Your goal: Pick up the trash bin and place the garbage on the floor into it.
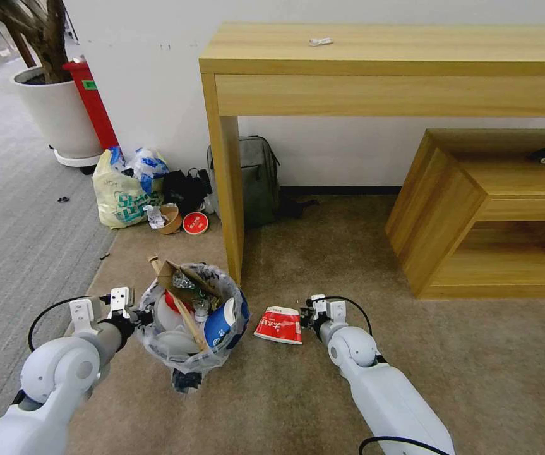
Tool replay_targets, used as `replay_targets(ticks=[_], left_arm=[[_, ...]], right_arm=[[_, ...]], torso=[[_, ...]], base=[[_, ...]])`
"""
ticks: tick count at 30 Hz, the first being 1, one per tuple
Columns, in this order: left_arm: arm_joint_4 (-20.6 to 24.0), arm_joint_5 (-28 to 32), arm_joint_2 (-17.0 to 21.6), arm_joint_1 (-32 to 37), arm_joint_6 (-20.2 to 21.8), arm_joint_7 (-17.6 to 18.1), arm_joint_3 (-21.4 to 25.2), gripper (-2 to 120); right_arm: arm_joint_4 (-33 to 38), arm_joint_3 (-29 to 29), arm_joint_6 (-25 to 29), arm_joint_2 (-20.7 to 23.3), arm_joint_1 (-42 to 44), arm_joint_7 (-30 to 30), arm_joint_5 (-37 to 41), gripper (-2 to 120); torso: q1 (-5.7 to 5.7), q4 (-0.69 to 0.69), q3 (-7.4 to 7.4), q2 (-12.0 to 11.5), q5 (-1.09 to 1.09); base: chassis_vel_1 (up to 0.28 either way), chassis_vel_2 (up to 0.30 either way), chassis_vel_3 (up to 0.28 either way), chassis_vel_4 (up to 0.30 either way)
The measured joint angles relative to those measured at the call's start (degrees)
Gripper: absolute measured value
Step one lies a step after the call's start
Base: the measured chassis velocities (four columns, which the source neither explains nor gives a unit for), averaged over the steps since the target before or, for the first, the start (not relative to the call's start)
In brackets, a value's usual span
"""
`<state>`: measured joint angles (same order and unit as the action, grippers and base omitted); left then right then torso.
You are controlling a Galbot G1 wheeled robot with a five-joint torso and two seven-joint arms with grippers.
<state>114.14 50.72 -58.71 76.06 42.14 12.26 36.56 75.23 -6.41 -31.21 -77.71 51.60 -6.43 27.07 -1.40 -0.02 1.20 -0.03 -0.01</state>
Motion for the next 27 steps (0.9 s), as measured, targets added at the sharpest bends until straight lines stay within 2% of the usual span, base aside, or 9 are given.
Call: replay_targets(ticks=[5, 11, 13, 15, 17, 19, 21, 24, 27], left_arm=[[-0.02, 0.00, 0.07, -0.04, 0.00, -0.26, 0.01, 0], [-0.06, -0.06, -0.02, 0.02, 0.00, -0.31, 0.00, 0], [-0.06, -0.10, -0.04, 0.18, 0.00, -0.34, 0.10, 0], [-0.06, -0.11, -0.04, 0.20, 0.00, -0.34, 0.13, 0], [-0.01, -0.12, -0.04, 0.30, 0.00, -0.35, 0.41, 0], [0.01, -0.11, -0.03, 0.33, 0.00, -0.36, 0.48, 0], [0.02, -0.11, -0.07, 0.45, 0.00, -0.36, 0.60, 0], [0.08, -0.15, -0.22, 0.61, 0.00, -0.36, 0.61, 0], [0.16, -0.21, -0.29, 0.71, 0.00, -0.36, 0.61, 0]], right_arm=[[-7.18, 1.39, -0.17, -1.02, -4.43, 0.91, -2.22, 32], [-12.25, 1.93, 0.80, -1.91, -8.24, 2.53, -5.11, 49], [-14.80, 2.35, 1.13, -2.06, -10.54, 5.24, -6.00, 61], [-15.22, 2.38, 1.14, -2.00, -10.91, 6.28, -6.57, 63], [-16.79, 2.13, 1.36, -1.38, -12.21, 13.24, -11.10, 76], [-17.06, 2.09, 1.39, -1.13, -12.41, 15.06, -11.92, 78], [-18.25, 2.07, 3.02, -0.08, -13.11, 22.41, -14.86, 89], [-19.70, 2.02, 5.29, 0.34, -13.84, 27.69, -17.50, 99], [-21.61, 2.03, 7.39, 0.31, -14.70, 31.50, -19.07, 100]], torso=[[0.00, 0.00, 0.00, 0.00, 0.01], [0.00, 0.01, 0.00, 0.00, 0.00], [0.00, 0.01, 0.00, 0.00, 0.00], [0.00, 0.02, 0.00, 0.00, 0.00], [0.00, 0.01, 0.00, 0.00, 0.00], [0.00, 0.00, 0.00, 0.00, 0.00], [0.00, 0.00, 0.00, 0.00, 0.00], [0.00, -0.01, 0.00, 0.00, 0.00], [0.00, 0.00, 0.00, 0.00, 0.00]], base=[[0.000, 0.000, 0.000, 0.000], [0.000, 0.000, 0.000, 0.000], [0.000, 0.000, 0.000, 0.000], [0.000, 0.000, 0.000, 0.000], [0.000, 0.000, 0.000, 0.000], [0.000, 0.000, 0.000, 0.000], [0.000, 0.000, 0.000, 0.000], [0.000, 0.000, 0.000, 0.000], [0.000, 0.000, 0.000, 0.000]])
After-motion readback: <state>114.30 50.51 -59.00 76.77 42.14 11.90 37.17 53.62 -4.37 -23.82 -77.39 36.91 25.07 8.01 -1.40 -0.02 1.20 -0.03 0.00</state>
